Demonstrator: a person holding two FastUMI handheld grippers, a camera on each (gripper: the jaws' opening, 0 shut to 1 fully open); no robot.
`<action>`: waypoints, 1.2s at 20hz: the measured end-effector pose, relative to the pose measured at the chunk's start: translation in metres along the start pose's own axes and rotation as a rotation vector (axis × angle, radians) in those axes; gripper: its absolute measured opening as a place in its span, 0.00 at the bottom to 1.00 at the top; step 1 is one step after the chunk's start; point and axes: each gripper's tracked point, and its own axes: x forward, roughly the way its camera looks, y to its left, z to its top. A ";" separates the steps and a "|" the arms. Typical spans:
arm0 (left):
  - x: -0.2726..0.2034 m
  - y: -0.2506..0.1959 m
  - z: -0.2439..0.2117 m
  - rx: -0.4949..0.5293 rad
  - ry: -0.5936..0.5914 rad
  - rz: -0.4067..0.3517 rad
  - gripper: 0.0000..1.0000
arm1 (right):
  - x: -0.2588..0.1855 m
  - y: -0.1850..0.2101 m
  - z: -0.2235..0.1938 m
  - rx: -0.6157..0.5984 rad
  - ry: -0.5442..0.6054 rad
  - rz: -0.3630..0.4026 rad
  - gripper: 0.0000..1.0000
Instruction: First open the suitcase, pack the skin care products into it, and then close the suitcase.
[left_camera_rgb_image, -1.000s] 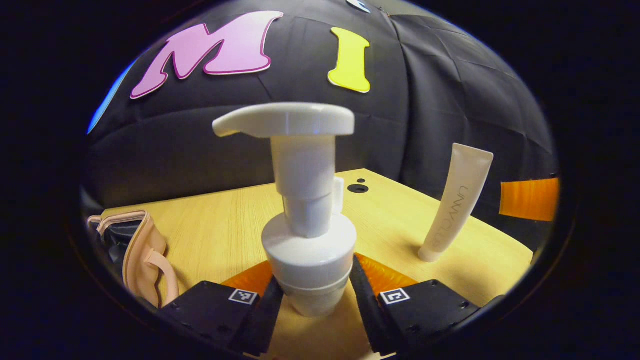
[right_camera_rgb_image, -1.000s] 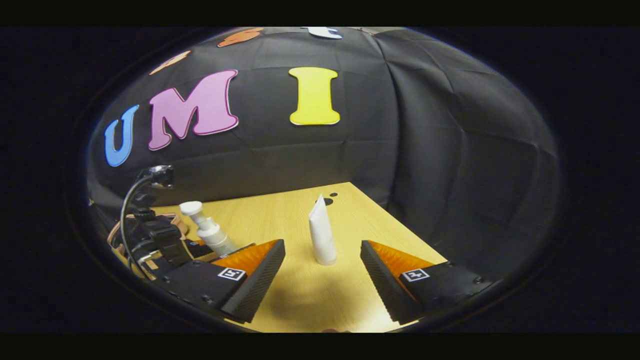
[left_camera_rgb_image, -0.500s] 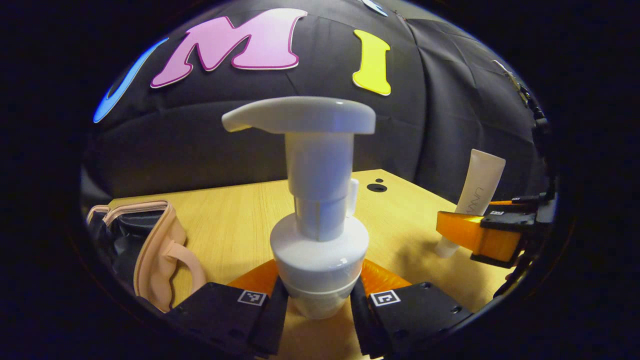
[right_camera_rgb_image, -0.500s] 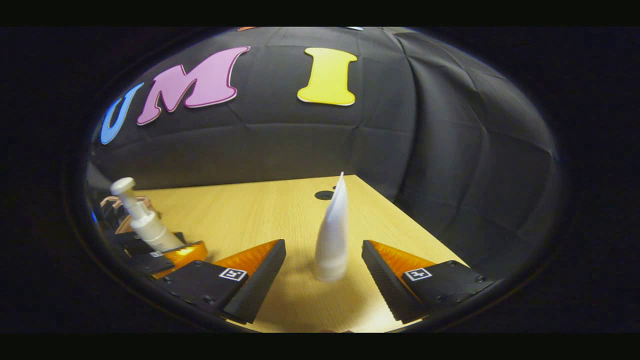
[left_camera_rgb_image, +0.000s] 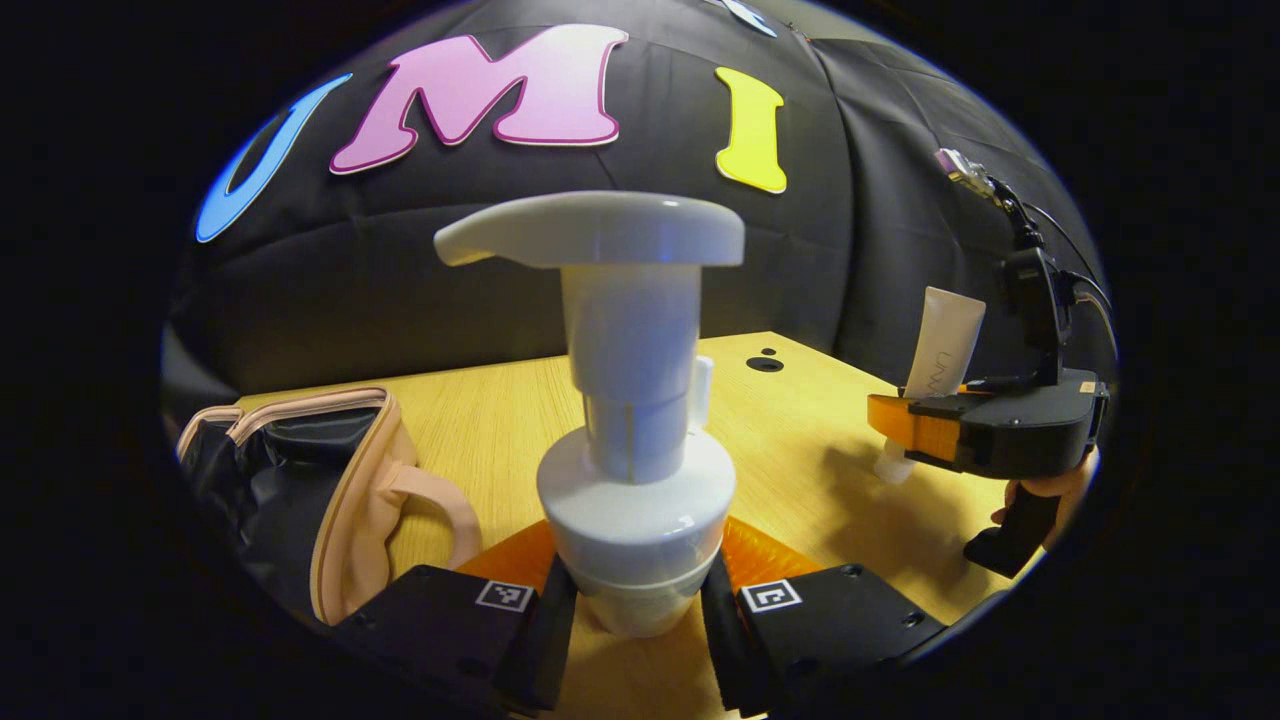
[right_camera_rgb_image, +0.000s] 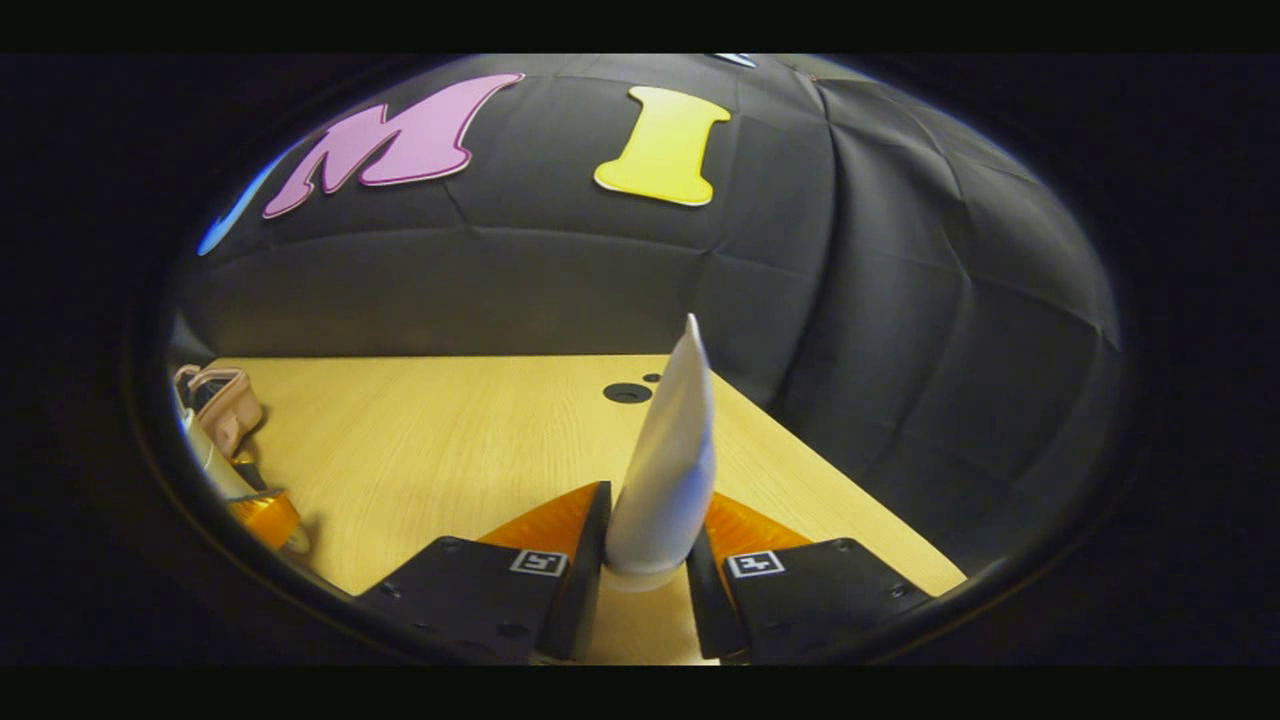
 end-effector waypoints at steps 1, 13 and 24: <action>-0.002 0.001 -0.001 -0.004 -0.001 0.001 0.61 | -0.003 0.003 -0.001 -0.004 0.008 0.013 0.41; -0.069 0.031 0.013 -0.029 -0.038 0.012 0.59 | -0.103 0.040 0.071 -0.025 -0.110 0.151 0.33; -0.172 0.191 0.062 -0.073 0.020 0.264 0.59 | -0.179 0.177 0.135 0.009 -0.142 0.420 0.35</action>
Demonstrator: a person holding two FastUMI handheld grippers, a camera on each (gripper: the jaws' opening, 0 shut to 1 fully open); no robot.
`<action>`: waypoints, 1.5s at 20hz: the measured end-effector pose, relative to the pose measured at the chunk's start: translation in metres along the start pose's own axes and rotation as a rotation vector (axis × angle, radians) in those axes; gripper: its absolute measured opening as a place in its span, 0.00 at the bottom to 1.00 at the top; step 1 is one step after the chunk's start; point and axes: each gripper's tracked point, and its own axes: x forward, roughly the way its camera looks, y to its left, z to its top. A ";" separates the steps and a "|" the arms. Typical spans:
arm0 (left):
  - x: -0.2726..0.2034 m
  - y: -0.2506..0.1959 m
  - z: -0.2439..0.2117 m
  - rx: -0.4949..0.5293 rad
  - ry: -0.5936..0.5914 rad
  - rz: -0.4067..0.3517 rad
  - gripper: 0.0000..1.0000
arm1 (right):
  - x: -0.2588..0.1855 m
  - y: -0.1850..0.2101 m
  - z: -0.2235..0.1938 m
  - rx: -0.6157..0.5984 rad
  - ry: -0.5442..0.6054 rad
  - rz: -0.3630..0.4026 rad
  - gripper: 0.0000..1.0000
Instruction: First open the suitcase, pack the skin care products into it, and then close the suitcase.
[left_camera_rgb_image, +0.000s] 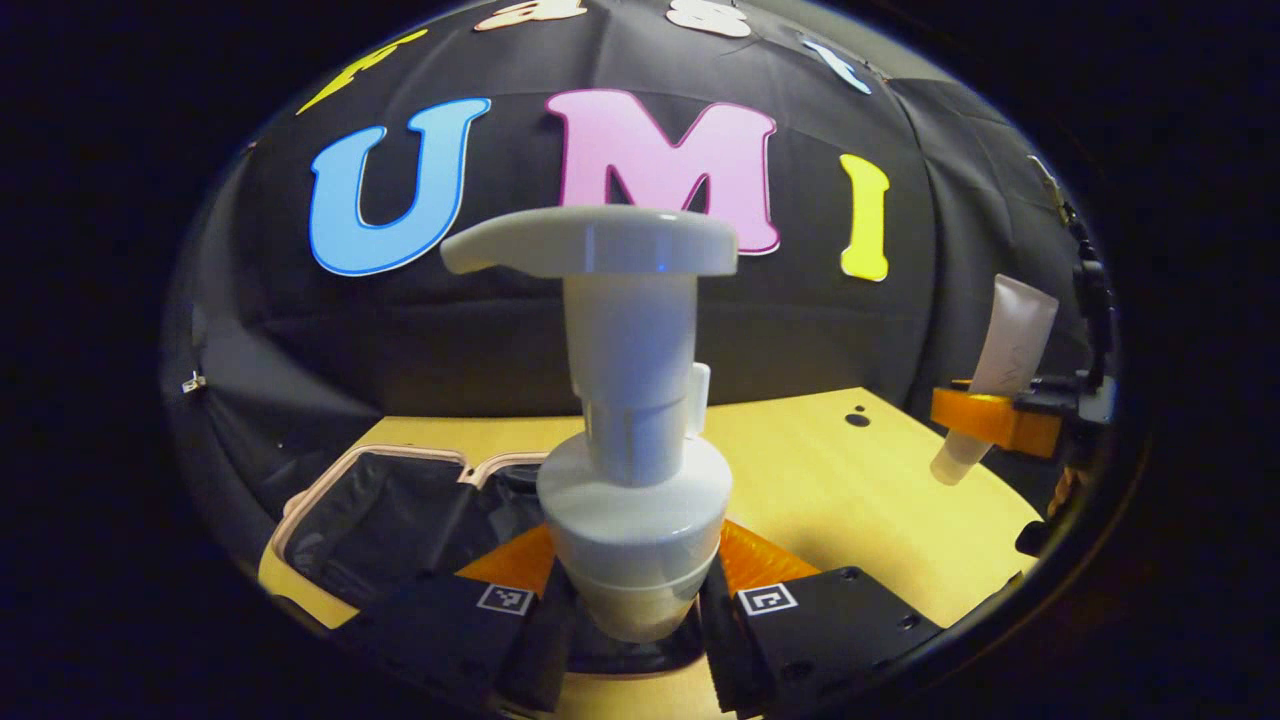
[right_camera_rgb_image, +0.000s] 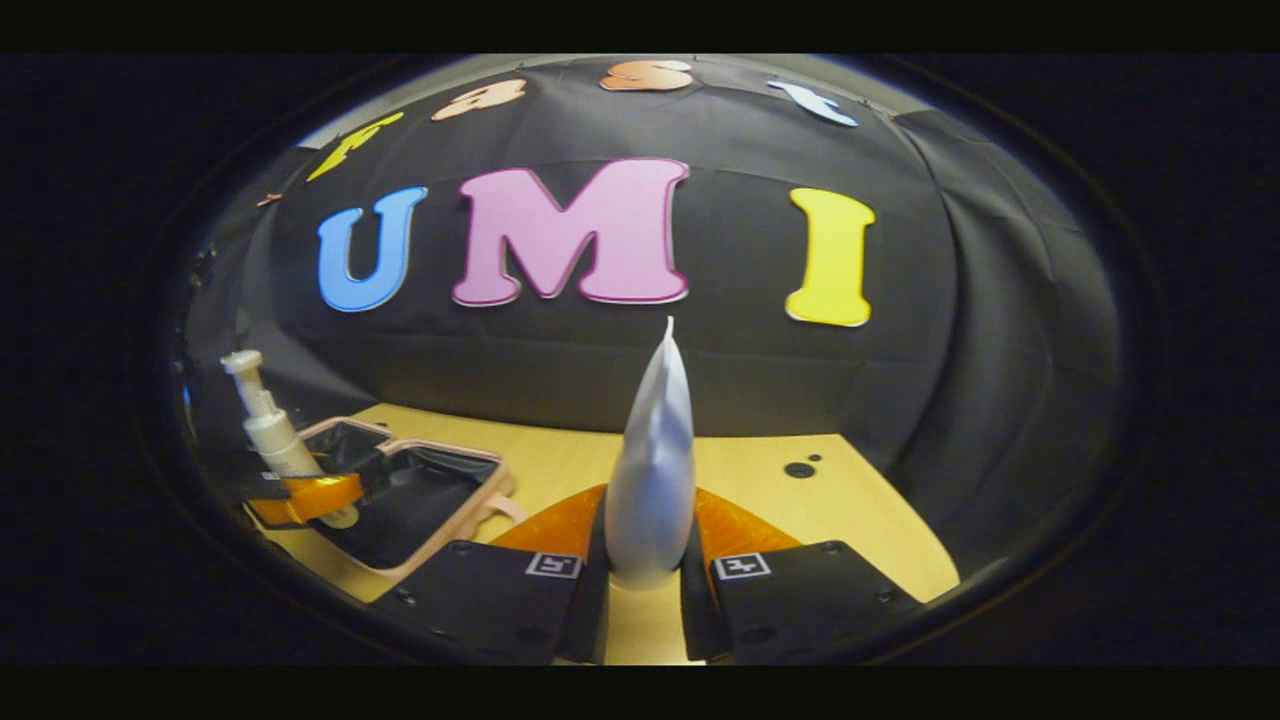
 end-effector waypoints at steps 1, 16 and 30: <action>0.006 0.018 -0.006 -0.008 0.038 0.021 0.59 | 0.004 0.021 0.000 0.005 -0.001 0.033 0.39; 0.076 0.088 -0.129 -0.014 0.645 0.006 0.63 | 0.031 0.166 -0.022 0.132 0.100 0.250 0.33; 0.025 0.121 -0.028 -0.023 0.358 0.068 1.00 | 0.038 0.195 -0.067 0.122 0.350 0.290 0.33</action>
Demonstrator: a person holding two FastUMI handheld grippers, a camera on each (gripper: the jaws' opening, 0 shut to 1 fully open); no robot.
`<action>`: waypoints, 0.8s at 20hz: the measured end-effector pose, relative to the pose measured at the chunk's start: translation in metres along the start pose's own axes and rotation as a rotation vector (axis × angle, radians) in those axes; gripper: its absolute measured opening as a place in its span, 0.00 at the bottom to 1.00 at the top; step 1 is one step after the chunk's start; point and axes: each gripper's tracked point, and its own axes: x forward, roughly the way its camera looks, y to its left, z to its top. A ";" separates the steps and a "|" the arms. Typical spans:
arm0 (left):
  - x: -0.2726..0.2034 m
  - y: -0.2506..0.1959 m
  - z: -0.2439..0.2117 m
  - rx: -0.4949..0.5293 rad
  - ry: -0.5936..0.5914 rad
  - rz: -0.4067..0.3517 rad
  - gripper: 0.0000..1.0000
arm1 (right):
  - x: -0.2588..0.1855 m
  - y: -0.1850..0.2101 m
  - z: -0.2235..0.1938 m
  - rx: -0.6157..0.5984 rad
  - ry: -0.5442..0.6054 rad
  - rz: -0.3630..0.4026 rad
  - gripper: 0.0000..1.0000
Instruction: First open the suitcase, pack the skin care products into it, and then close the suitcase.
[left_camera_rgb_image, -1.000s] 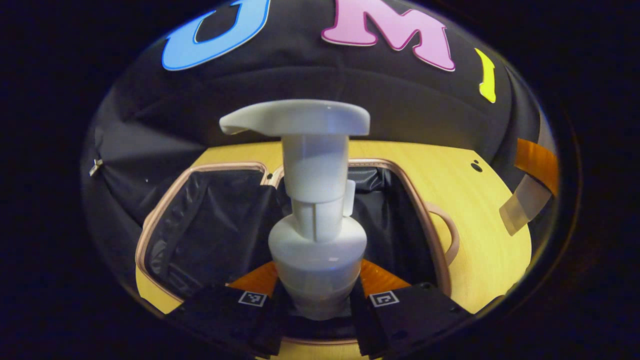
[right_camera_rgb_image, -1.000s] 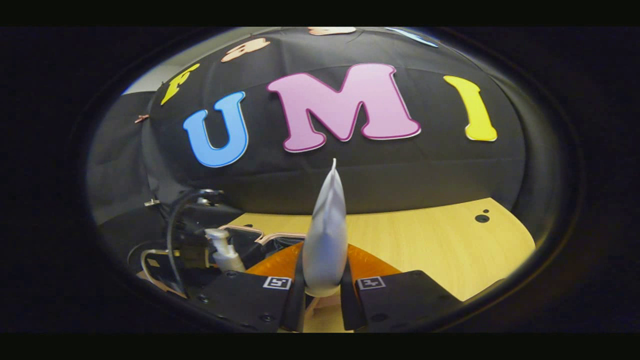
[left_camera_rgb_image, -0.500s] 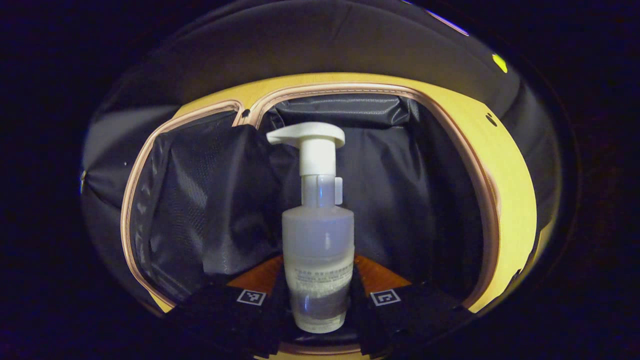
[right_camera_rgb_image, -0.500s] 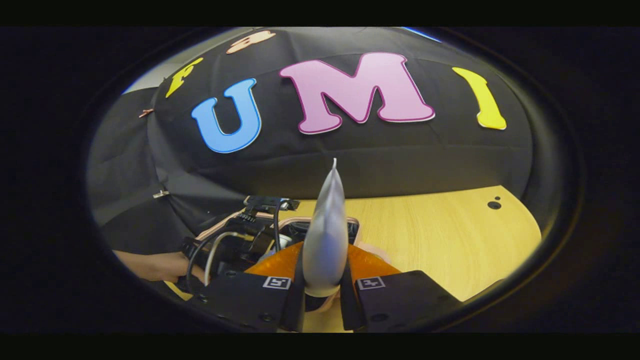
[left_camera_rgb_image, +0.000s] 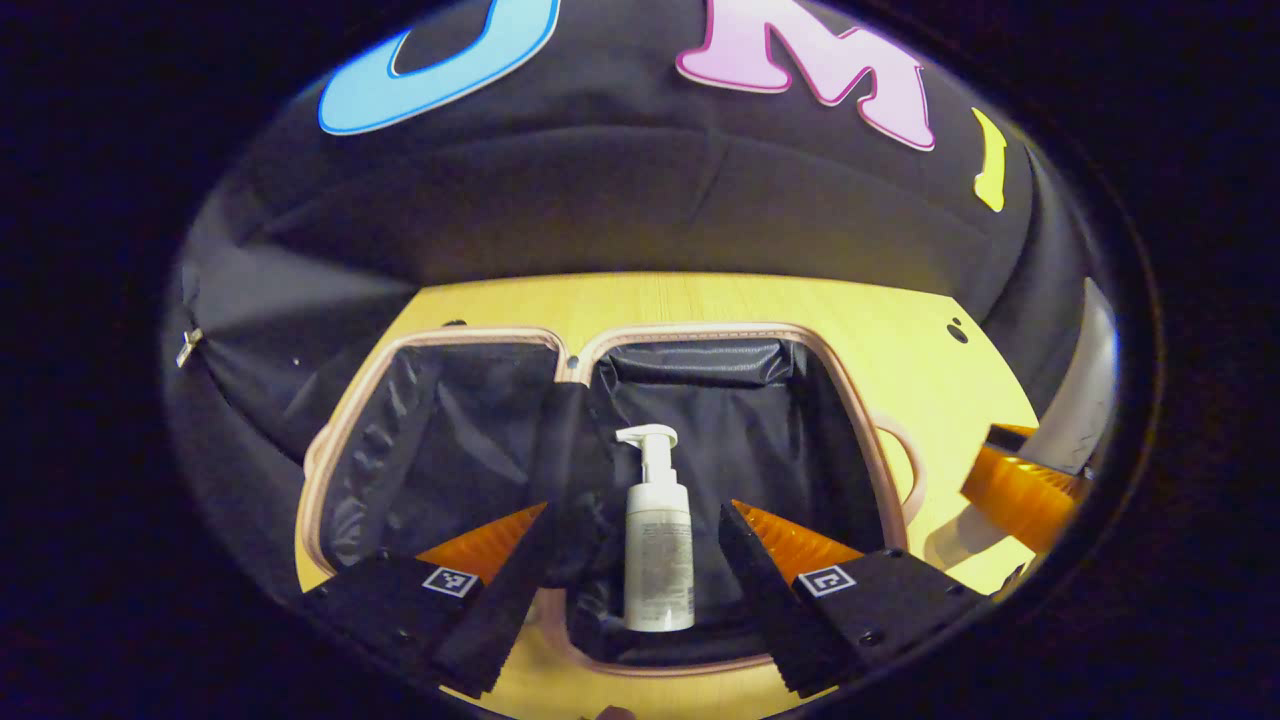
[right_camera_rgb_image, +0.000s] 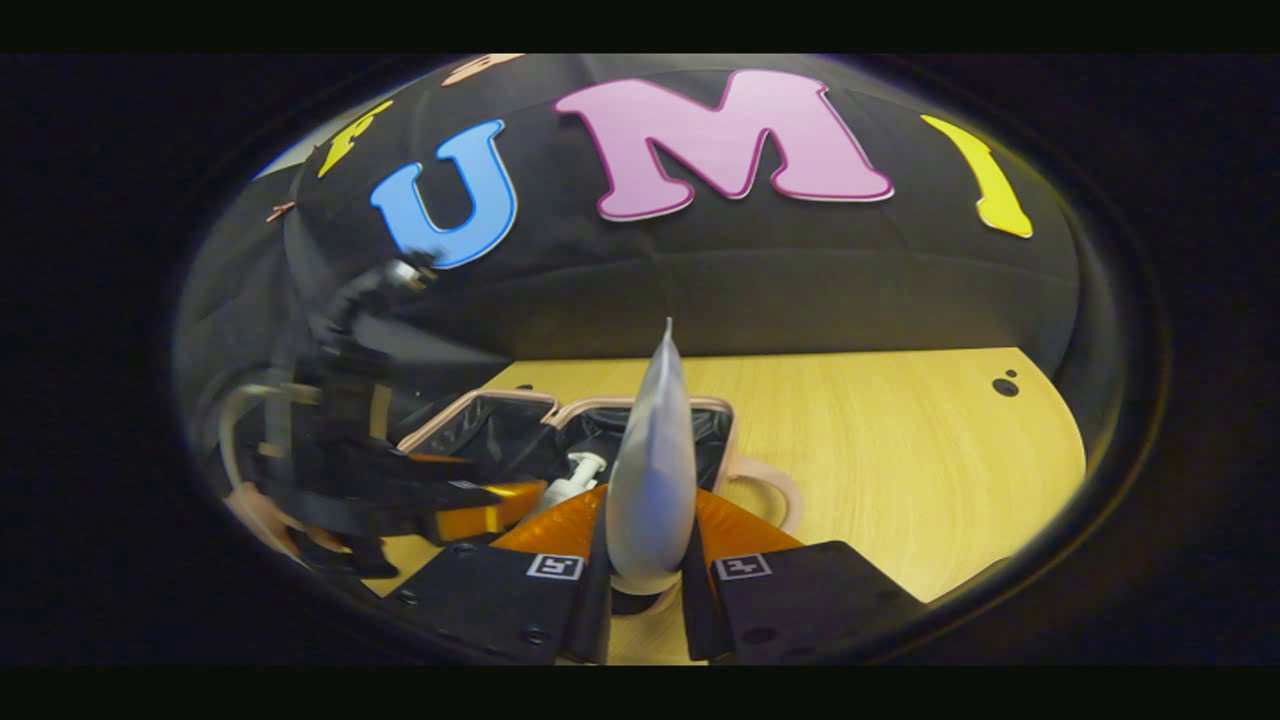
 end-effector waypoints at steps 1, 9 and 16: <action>-0.020 0.010 0.008 0.015 -0.046 0.021 0.98 | 0.005 0.007 -0.011 0.003 0.048 0.006 0.32; -0.089 0.049 0.003 -0.075 -0.147 -0.012 0.98 | 0.071 0.018 -0.094 0.018 0.374 -0.104 0.33; -0.099 0.071 -0.009 -0.114 -0.153 -0.032 0.99 | 0.104 0.012 -0.106 0.113 0.444 -0.229 0.41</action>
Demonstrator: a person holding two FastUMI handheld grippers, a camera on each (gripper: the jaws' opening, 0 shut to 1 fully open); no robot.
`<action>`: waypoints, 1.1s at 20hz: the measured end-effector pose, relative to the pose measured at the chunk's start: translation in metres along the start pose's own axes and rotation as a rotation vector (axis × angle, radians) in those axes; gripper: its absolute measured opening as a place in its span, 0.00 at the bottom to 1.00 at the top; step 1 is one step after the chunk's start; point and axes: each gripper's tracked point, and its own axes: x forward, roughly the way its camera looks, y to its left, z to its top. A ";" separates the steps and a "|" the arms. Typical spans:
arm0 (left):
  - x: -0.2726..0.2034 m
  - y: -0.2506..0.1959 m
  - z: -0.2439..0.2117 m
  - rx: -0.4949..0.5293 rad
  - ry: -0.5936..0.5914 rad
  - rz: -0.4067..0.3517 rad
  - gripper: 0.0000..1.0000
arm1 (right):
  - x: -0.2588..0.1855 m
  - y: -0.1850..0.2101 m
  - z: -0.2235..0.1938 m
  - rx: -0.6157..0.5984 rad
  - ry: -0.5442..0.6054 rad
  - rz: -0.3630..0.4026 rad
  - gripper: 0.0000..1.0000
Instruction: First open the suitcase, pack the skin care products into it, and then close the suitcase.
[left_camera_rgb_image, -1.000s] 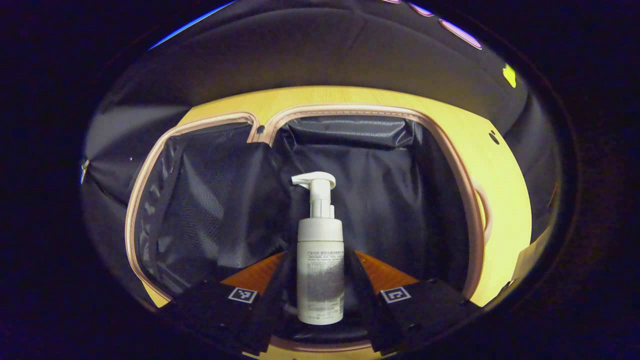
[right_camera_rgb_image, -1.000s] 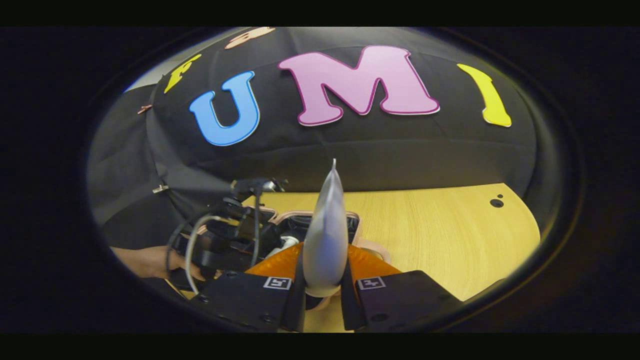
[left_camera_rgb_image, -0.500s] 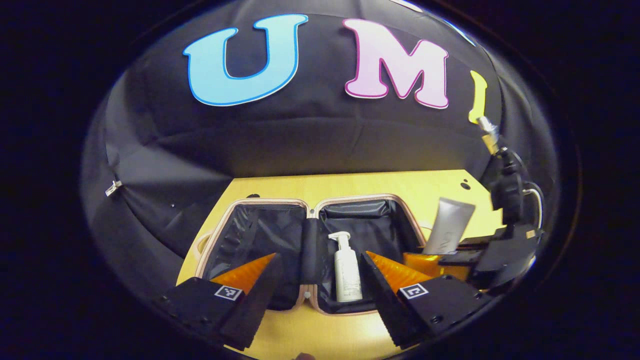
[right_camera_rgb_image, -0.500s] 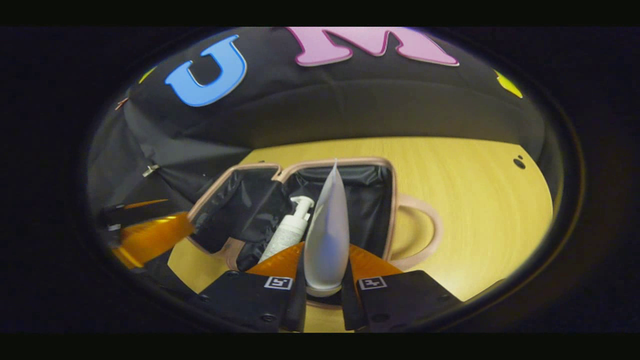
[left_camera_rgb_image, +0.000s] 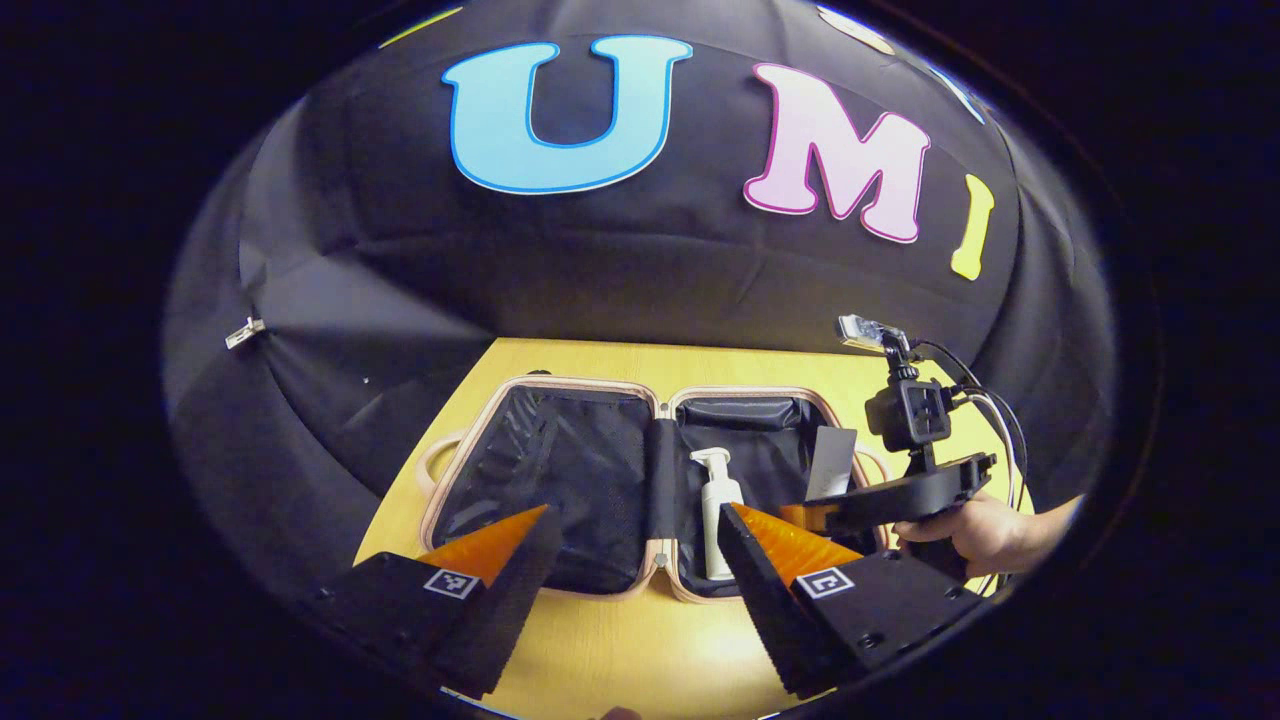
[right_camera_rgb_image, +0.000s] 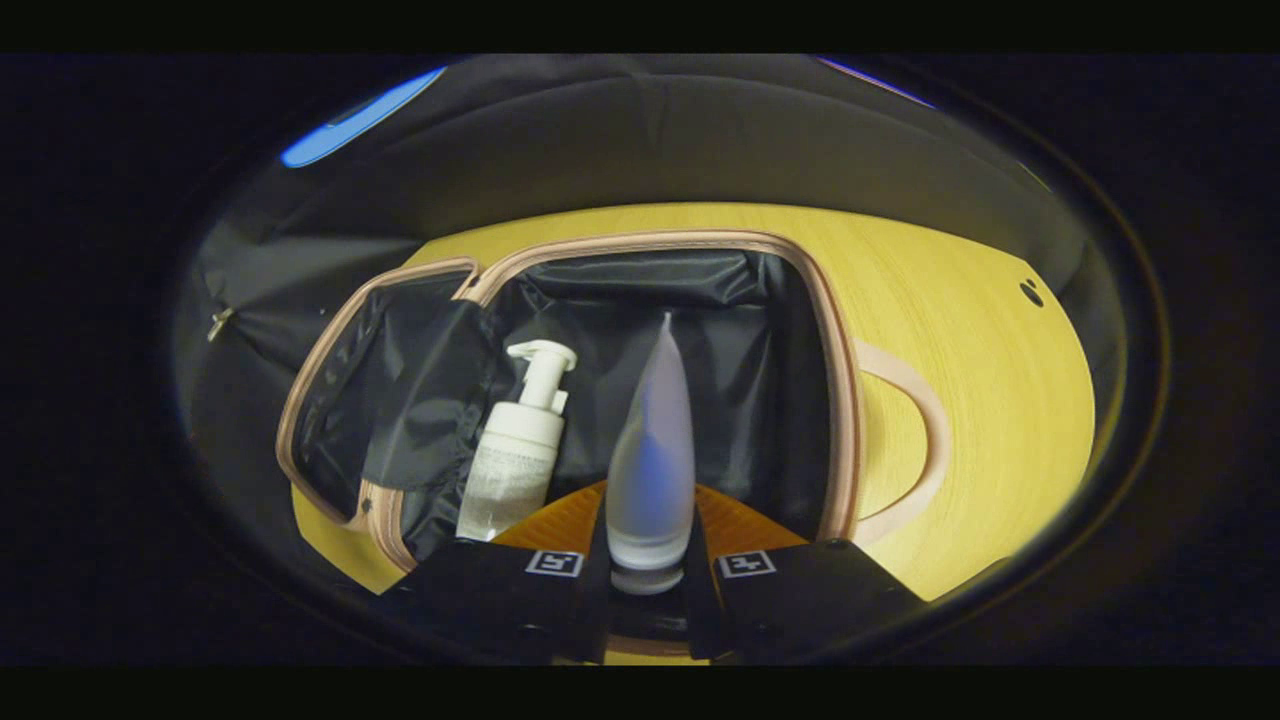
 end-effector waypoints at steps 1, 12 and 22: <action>0.001 0.004 -0.002 -0.009 0.000 0.007 0.99 | 0.002 -0.002 0.002 0.024 0.008 -0.011 0.43; 0.013 0.126 -0.010 -0.131 -0.029 0.161 0.99 | -0.065 0.005 0.050 0.027 -0.224 0.063 0.98; 0.118 0.289 -0.006 -0.348 -0.021 0.238 0.99 | -0.157 -0.036 0.022 0.049 -0.462 0.020 0.98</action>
